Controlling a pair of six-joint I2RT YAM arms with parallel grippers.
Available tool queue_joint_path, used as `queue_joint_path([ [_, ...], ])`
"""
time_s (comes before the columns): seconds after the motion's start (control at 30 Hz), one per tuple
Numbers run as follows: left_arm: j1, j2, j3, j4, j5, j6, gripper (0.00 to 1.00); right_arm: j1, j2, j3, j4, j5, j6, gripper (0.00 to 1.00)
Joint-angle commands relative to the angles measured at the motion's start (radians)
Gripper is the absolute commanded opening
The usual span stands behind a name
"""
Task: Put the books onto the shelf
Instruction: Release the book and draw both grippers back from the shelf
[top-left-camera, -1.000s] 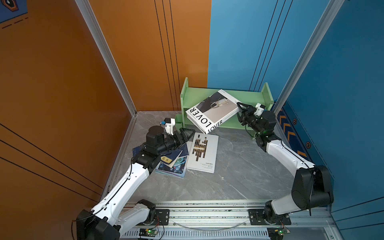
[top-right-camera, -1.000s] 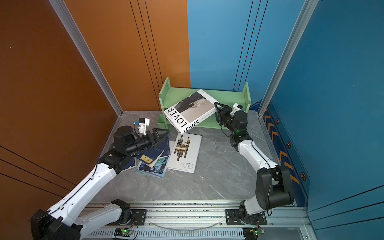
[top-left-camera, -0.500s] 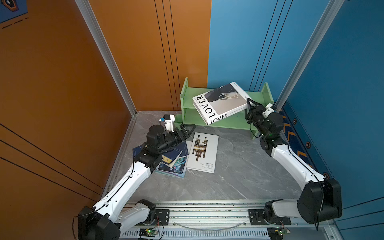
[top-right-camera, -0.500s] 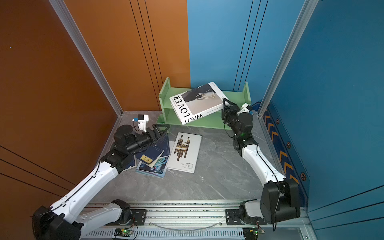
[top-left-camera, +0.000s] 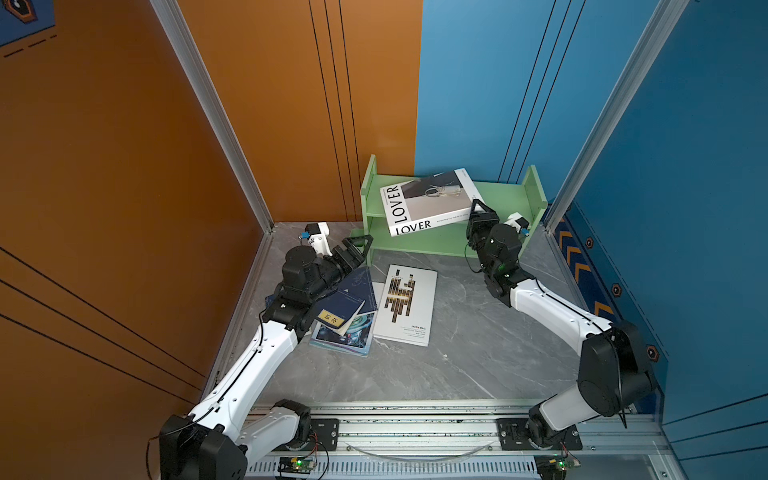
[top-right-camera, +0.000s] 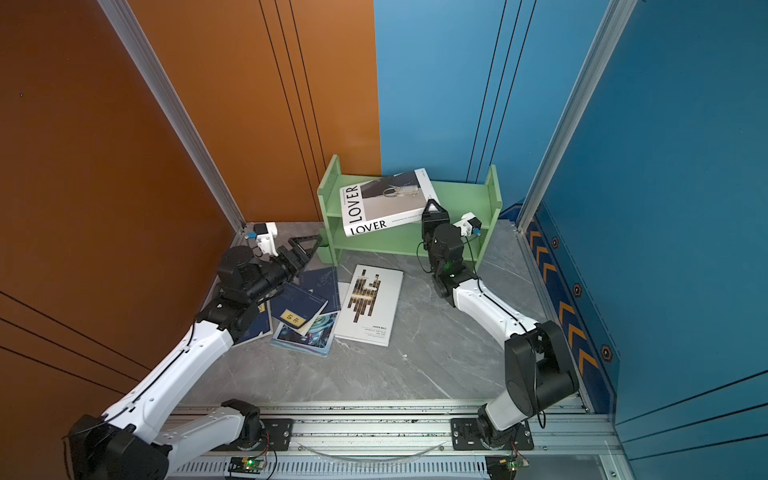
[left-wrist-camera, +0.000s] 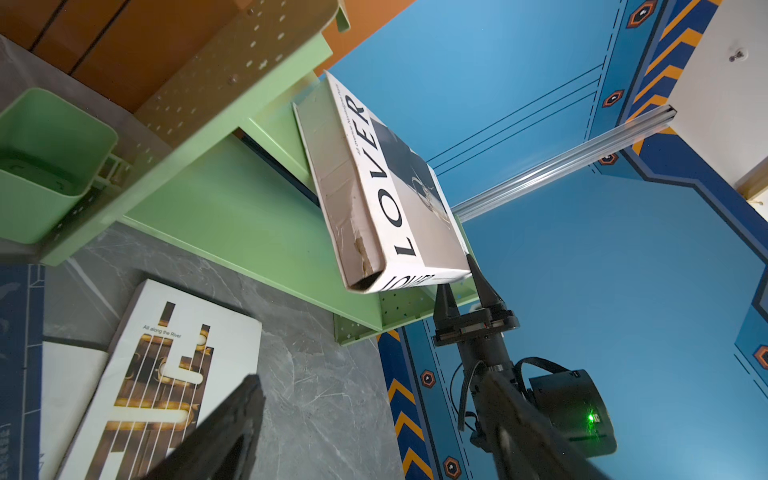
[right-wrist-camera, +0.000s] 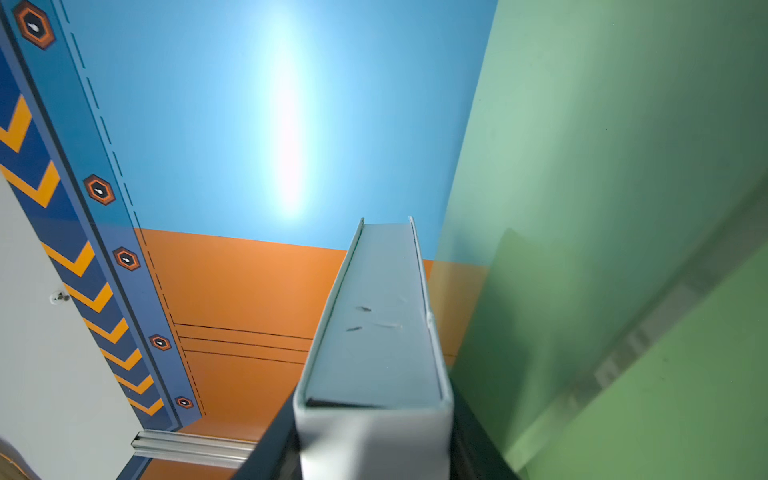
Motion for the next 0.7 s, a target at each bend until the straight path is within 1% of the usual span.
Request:
queue_joint_path([
  [0.0, 0.017, -0.031, -0.011, 0.005, -0.032, -0.014, 0.83, 0.031, 0.045, 0.073, 0.148, 0.147, -0.033, 0.45],
  [0.13, 0.036, -0.035, -0.023, -0.001, -0.040, -0.019, 0.83, 0.068, 0.124, 0.130, 0.203, 0.204, -0.030, 0.45],
  [0.27, 0.055, -0.034, -0.027, -0.002, -0.033, -0.025, 0.83, 0.122, 0.183, 0.187, 0.215, 0.291, -0.091, 0.46],
  [0.43, 0.070, -0.037, -0.032, -0.007, -0.032, -0.025, 0.83, 0.160, 0.256, 0.251, 0.255, 0.352, -0.145, 0.47],
  [0.5, 0.072, -0.038, -0.033, -0.008, -0.029, -0.026, 0.83, 0.167, 0.278, 0.271, 0.251, 0.356, -0.144, 0.48],
  [0.53, 0.075, -0.038, -0.033, -0.010, -0.029, -0.024, 0.83, 0.169, 0.286, 0.279, 0.250, 0.361, -0.148, 0.51],
  [0.67, 0.085, -0.036, -0.036, -0.011, -0.027, -0.025, 0.83, 0.181, 0.288, 0.282, 0.236, 0.417, -0.180, 0.51],
])
